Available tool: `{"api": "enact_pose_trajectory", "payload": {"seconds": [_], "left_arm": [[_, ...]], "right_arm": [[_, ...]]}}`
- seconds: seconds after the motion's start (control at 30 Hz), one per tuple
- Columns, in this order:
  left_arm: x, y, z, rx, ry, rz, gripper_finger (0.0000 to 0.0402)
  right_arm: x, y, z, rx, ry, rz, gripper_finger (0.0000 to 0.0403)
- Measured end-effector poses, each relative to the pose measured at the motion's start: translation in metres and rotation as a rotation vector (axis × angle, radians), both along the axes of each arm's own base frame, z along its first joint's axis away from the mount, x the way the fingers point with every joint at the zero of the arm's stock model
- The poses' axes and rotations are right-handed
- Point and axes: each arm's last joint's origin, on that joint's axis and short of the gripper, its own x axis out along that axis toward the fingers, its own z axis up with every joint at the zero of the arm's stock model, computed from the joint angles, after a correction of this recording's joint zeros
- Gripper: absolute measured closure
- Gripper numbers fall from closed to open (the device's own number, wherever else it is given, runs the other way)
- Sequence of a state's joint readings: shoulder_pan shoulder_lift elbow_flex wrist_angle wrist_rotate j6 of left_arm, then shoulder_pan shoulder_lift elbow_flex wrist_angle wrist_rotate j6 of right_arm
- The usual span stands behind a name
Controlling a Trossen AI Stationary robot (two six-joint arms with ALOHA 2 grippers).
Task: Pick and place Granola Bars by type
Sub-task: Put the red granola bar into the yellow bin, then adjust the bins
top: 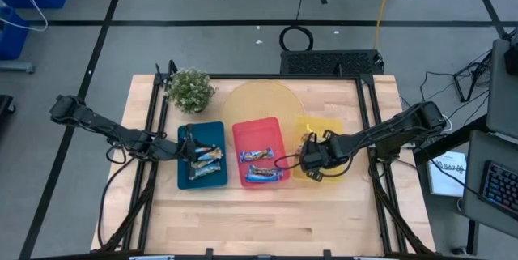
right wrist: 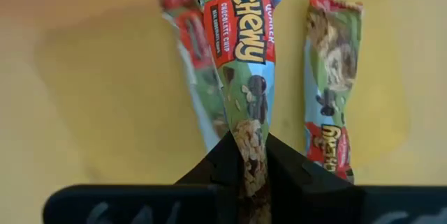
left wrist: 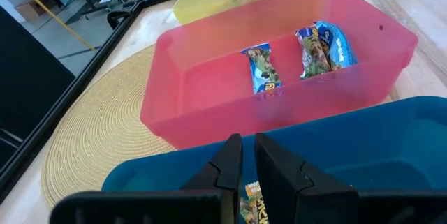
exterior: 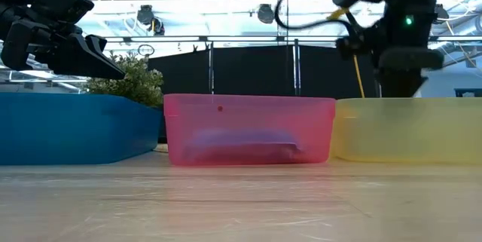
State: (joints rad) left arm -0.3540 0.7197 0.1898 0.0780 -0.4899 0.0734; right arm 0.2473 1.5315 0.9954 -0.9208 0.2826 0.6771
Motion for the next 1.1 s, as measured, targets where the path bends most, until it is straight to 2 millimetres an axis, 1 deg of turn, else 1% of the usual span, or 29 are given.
{"api": "enact_pose_trajectory", "payload": {"seconds": [0.1,0.2,0.27,0.33,0.47,0.7,0.8,0.97,1.1], "left_arm": [[0.0,0.0,0.0,0.0,0.0,0.0,0.0353],[0.0,0.0,0.0,0.0,0.0,0.0,0.0353],[0.0,0.0,0.0,0.0,0.0,0.0,0.0353],[0.0,0.0,0.0,0.0,0.0,0.0,0.0353],[0.0,0.0,0.0,0.0,0.0,0.0,0.0353],[0.0,0.0,0.0,0.0,0.0,0.0,0.0353],[0.0,0.0,0.0,0.0,0.0,0.0,0.0353],[0.0,0.0,0.0,-0.001,0.0,0.0,0.0353],[0.0,0.0,0.0,0.0,0.0,0.0,0.0353]], "right_arm": [[-0.003,-0.002,-0.008,0.019,0.004,-0.019,0.0363],[-0.002,-0.003,-0.009,0.038,0.002,-0.016,0.0361],[-0.001,-0.002,-0.009,0.055,0.0,0.015,0.0359],[0.0,0.0,-0.009,0.075,-0.004,0.038,0.035],[0.0,0.0,-0.009,0.101,0.005,0.044,0.0319],[-0.002,0.0,-0.009,0.097,0.022,0.05,0.0245],[-0.003,-0.001,-0.009,0.095,0.033,0.029,0.022],[-0.009,-0.002,-0.005,0.083,0.082,-0.013,0.0198],[-0.01,-0.003,0.008,0.066,0.126,-0.053,0.0196]]}}
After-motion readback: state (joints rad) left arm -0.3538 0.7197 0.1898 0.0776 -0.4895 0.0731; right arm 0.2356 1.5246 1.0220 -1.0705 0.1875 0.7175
